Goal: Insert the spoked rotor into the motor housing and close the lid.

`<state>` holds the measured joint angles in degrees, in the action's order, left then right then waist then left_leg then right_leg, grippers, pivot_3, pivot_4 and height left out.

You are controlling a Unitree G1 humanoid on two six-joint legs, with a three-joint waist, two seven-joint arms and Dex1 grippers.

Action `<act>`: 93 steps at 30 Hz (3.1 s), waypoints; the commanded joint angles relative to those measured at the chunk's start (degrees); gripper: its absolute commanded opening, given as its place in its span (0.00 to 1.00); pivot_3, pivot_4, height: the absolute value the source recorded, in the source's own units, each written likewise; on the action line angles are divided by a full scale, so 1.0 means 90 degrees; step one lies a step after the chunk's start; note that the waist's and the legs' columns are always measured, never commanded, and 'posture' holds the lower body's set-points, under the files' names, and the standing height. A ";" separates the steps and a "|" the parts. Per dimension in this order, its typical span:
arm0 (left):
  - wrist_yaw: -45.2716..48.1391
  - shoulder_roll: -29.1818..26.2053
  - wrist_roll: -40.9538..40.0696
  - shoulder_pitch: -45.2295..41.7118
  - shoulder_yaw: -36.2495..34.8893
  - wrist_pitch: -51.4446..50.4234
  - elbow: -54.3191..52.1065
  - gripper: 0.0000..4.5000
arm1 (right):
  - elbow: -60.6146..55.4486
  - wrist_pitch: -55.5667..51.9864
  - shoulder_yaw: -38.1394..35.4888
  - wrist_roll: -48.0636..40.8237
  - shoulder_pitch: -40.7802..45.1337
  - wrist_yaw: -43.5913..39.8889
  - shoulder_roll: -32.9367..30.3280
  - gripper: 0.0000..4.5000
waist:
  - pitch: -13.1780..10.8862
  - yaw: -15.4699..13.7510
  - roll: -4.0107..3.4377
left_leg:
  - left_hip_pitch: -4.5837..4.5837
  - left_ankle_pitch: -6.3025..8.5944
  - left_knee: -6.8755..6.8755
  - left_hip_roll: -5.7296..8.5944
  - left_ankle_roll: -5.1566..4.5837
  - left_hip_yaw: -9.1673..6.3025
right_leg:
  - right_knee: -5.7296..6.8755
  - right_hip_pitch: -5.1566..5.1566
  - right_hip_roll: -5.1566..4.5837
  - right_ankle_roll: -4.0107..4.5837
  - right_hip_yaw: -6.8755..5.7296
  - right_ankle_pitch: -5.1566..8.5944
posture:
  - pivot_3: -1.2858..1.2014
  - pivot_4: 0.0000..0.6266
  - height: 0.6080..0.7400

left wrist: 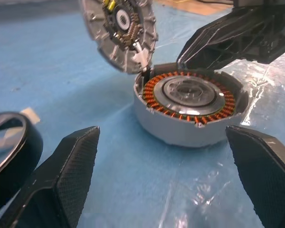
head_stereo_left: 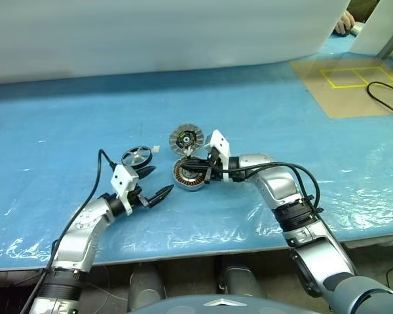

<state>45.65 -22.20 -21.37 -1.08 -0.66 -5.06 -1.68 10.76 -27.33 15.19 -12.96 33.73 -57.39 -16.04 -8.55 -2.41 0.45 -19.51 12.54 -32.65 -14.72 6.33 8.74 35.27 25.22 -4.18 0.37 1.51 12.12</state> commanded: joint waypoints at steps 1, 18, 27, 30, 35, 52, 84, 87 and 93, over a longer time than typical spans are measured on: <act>-0.0255 0.0088 -0.0337 0.0155 -0.0269 -0.0294 -0.0485 1.00 | 0.0077 0.0365 0.0084 0.0113 0.0184 -0.0111 -0.0033 0.00 | 0.0000 0.0002 0.0000 | 0.0000 0.0000 0.0000 0.0000 0.0000 0.0000 | 0.0000 0.0000 0.0000 0.0000 0.0000 0.0000 | 0.52 0.24 1.00; -0.0470 0.0237 -0.0348 0.0332 -0.0225 -0.0599 -0.0696 1.00 | 0.0678 0.1095 0.0318 0.0709 0.0144 -0.0067 -0.0117 0.00 | -0.0001 0.0009 0.0002 | -0.0005 0.0000 -0.0001 0.0000 -0.0002 0.0000 | -0.0005 0.0002 0.0000 0.0000 0.0000 0.0000 | 0.52 0.24 1.00; -0.0501 0.0217 -0.0354 0.0338 -0.0261 -0.0608 -0.0719 1.00 | 0.0252 0.0632 0.0560 0.0633 -0.0129 -0.0449 -0.0225 0.00 | 0.0000 0.0008 0.0004 | 0.0004 0.0001 0.0000 -0.0001 -0.0002 0.0001 | -0.0003 -0.0002 0.0001 0.0000 0.0000 0.0000 | 0.52 0.24 1.00; -0.0513 0.0211 -0.0359 0.0316 -0.0273 -0.0608 -0.0711 1.00 | 0.0378 0.0802 0.0627 0.0889 -0.0054 -0.0229 -0.0230 0.00 | 0.0000 0.0006 0.0004 | 0.0005 0.0001 -0.0002 0.0000 -0.0002 0.0001 | -0.0002 -0.0004 0.0000 0.0000 0.0000 0.0000 | 0.52 0.24 1.00; -0.0510 0.0218 -0.0355 0.0293 -0.0256 -0.0613 -0.0692 1.00 | 0.0623 0.0899 0.0456 0.0873 0.0046 0.0127 -0.0091 0.00 | 0.0000 0.0008 0.0004 | 0.0011 0.0001 -0.0004 0.0000 -0.0002 0.0001 | 0.0003 -0.0007 0.0000 0.0000 0.0000 0.0000 | 0.52 0.24 1.00; -0.0440 0.0210 -0.0290 0.0191 -0.0177 -0.0590 -0.0550 1.00 | 0.0197 -0.0147 -0.0203 -0.0161 0.0061 0.0126 0.0188 0.00 | 0.0000 0.0001 0.0003 | -0.0002 0.0000 -0.0007 -0.0001 -0.0002 0.0000 | 0.0005 0.0002 -0.0001 0.0001 0.0000 0.0000 | 0.52 0.24 1.00; 0.0071 -0.0016 0.0066 -0.0140 -0.0040 0.0117 -0.0400 1.00 | 0.0854 0.0250 0.0894 0.1379 -0.0035 0.0532 -0.0347 0.00 | 0.0012 0.0005 0.0009 | 0.0047 0.0001 -0.0007 0.0002 -0.0001 0.0002 | 0.0007 -0.0037 -0.0002 0.0000 0.0001 0.0001 | 0.52 0.24 1.00; 0.0072 -0.0009 0.0123 -0.0152 0.0029 0.0144 -0.0365 1.00 | 0.0805 0.0083 0.0891 0.1384 0.0001 0.0569 -0.0358 0.00 | 0.0018 0.0006 0.0008 | 0.0053 0.0002 -0.0007 0.0002 -0.0002 0.0002 | 0.0008 -0.0043 -0.0002 0.0000 0.0001 0.0001 | 0.52 0.24 1.00; 0.0062 -0.0024 0.0166 -0.0171 0.0034 0.0173 -0.0296 1.00 | 0.0532 0.0312 0.1097 0.1304 -0.0158 0.0024 -0.0565 0.00 | 0.0025 -0.0004 0.0005 | 0.0052 0.0002 -0.0007 0.0002 -0.0002 0.0002 | 0.0010 -0.0043 -0.0002 0.0000 0.0001 0.0001 | 0.52 0.24 1.00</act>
<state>46.00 -22.15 -19.95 -1.99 -0.03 -4.71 -3.95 13.58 -22.72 21.41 -3.00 35.38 -55.01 -20.01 -8.33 -2.44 0.49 -19.06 12.56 -32.70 -14.70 6.31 8.76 35.34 24.83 -4.20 0.37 1.52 12.13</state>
